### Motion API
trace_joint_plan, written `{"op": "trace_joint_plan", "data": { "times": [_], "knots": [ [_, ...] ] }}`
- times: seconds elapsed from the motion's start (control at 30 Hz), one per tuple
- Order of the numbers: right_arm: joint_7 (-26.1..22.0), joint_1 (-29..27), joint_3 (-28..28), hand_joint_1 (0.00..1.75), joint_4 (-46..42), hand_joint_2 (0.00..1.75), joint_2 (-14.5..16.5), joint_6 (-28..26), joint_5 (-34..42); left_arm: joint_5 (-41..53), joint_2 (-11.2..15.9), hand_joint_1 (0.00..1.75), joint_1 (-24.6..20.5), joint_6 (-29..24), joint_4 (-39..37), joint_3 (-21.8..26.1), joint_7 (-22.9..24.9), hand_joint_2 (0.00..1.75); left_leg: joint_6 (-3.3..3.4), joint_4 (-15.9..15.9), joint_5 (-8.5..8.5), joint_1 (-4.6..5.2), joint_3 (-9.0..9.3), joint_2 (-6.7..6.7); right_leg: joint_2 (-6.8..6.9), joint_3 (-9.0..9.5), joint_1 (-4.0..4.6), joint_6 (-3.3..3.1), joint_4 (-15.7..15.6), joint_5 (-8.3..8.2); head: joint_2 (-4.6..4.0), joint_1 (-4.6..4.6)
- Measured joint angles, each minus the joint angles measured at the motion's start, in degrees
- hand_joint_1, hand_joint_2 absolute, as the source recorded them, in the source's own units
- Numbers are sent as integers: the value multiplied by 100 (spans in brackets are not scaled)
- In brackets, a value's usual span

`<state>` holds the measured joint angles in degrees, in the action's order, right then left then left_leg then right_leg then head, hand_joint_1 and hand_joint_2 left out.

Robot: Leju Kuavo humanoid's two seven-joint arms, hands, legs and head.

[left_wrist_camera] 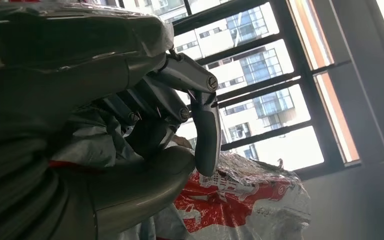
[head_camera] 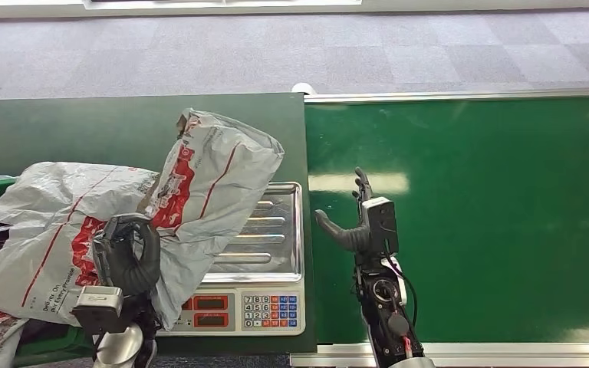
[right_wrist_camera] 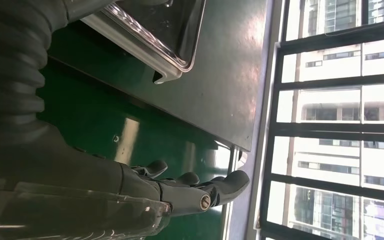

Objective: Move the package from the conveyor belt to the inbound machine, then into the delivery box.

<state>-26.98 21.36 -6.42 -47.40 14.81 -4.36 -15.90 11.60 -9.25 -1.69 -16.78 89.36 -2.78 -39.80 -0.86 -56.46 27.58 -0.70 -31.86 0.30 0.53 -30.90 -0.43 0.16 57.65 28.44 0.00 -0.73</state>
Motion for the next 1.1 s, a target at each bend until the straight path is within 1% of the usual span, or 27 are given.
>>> {"op": "trace_joint_plan", "data": {
  "times": [0.3, 0.37, 0.57, 0.63, 0.7, 0.8, 0.9, 1.1],
  "knots": [
    [-90, 102, -3, 0, 201, 175, 6, -44, 68, -517, 123, 175, 109, -676, 901, -221, -2, 175, 0, 0, 0, 0, -1, -1, 0, -1, 0, 0, 0, 0, 0, -1],
    [-93, 102, -3, 0, 225, 175, 6, -45, 77, -547, 169, 175, 122, -943, 1107, -257, -2, 175, 0, 0, 0, 0, -1, -1, 0, -1, 0, 0, 0, 0, 0, -1],
    [-93, 104, -11, 0, 281, 175, 8, -57, 101, -424, 348, 175, 168, -2012, 1776, -328, -2, 175, 0, 0, 0, -1, -1, -1, 0, -1, 1, 0, 0, 0, 0, -1],
    [-93, 103, -15, 0, 294, 175, 10, -73, 110, -299, 370, 175, 179, -2190, 1922, -298, -2, 175, 0, 0, 0, -1, -1, -1, 0, 0, 1, 0, 0, 0, 0, -1],
    [-92, 101, -18, 0, 302, 175, 18, -95, 121, -287, 368, 175, 183, -2216, 2012, -223, -2, 175, 0, 0, 0, -1, -1, -1, 0, 0, 1, 0, 0, 0, 0, 0],
    [-84, 95, -22, 0, 305, 175, 26, -120, 133, -338, 326, 175, 183, -2217, 2087, -32, -2, 175, 0, 0, 0, -1, 0, 0, 0, -1, 1, 0, 0, 0, 0, 0],
    [-72, 88, -30, 0, 305, 175, 29, -154, 138, -222, 217, 175, 180, -2217, 2138, 210, -2, 175, 0, 0, 0, -1, 0, -1, 0, -1, 1, 0, 0, 0, 0, -1],
    [-37, 39, -41, 0, 305, 175, 43, -211, 162, 423, -213, 175, 101, -2217, 2228, 931, -1, 175, 0, 0, 0, -1, -1, 0, 0, -3, 1, 0, 0, 0, 0, -1]
  ]
}}
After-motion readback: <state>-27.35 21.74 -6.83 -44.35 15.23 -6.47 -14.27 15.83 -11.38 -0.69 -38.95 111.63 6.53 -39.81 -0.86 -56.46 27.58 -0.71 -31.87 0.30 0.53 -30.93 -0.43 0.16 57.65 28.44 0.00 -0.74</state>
